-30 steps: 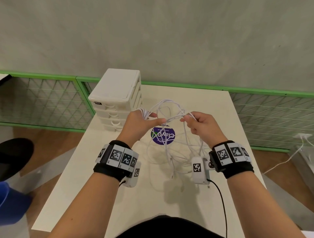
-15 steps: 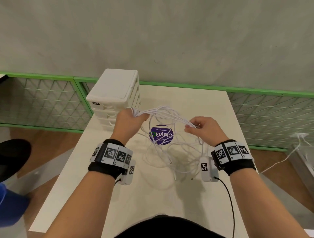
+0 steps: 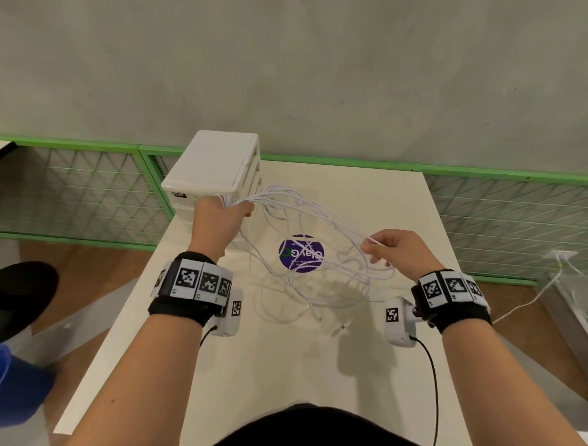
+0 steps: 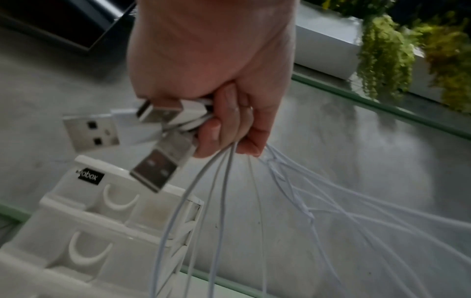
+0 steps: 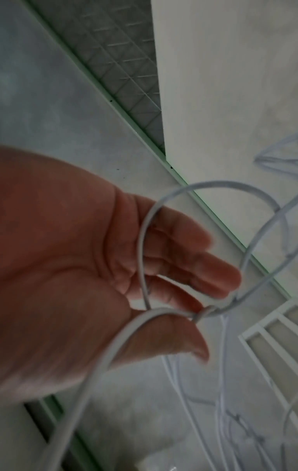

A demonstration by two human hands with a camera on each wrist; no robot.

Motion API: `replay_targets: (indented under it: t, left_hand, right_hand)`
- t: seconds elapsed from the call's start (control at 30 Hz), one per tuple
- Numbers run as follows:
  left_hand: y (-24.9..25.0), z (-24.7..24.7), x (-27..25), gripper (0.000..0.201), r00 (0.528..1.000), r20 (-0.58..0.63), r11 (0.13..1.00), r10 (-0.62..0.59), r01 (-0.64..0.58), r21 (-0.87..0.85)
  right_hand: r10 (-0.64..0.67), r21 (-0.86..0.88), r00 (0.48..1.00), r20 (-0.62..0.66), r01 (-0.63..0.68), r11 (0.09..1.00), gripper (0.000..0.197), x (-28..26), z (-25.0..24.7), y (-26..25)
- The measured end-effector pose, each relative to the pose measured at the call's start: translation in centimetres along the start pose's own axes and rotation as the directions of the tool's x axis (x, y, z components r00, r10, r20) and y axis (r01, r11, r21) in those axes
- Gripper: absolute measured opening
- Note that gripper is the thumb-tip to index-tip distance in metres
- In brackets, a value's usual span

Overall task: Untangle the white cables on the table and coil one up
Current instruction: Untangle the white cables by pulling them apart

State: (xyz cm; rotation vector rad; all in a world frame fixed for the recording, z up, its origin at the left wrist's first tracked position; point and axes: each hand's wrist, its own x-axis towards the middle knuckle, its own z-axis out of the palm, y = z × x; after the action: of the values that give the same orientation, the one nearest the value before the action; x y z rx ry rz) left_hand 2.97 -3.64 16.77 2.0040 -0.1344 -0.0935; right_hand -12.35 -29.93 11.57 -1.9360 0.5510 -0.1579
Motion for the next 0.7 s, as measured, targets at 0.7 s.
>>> replay_targets:
  t: [0.7]
  left_hand:
    - [0.0,0.2,-0.4,0.060,0.974,0.222,0.992,-0.039,0.011,0.124]
  right_hand:
    - [-0.130,0.333,0.992,-0.007,0.124,0.935,0.019,0.6,0.9,-2.3]
